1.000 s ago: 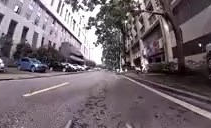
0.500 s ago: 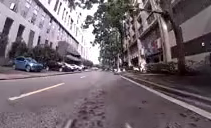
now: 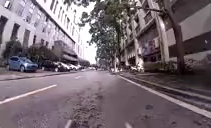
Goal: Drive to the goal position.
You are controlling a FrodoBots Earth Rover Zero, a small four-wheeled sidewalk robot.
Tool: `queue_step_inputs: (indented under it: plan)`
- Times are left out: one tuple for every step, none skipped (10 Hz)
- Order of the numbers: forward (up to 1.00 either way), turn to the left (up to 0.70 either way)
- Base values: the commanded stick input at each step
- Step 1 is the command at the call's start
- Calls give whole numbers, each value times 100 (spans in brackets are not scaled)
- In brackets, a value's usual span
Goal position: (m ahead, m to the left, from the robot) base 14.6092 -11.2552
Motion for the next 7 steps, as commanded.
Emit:
queue_step_inputs:
  plan:
    - [70,0]
    - [70,0]
    - [70,0]
    - [70,0]
    - [70,0]
    - [70,0]
    - [70,0]
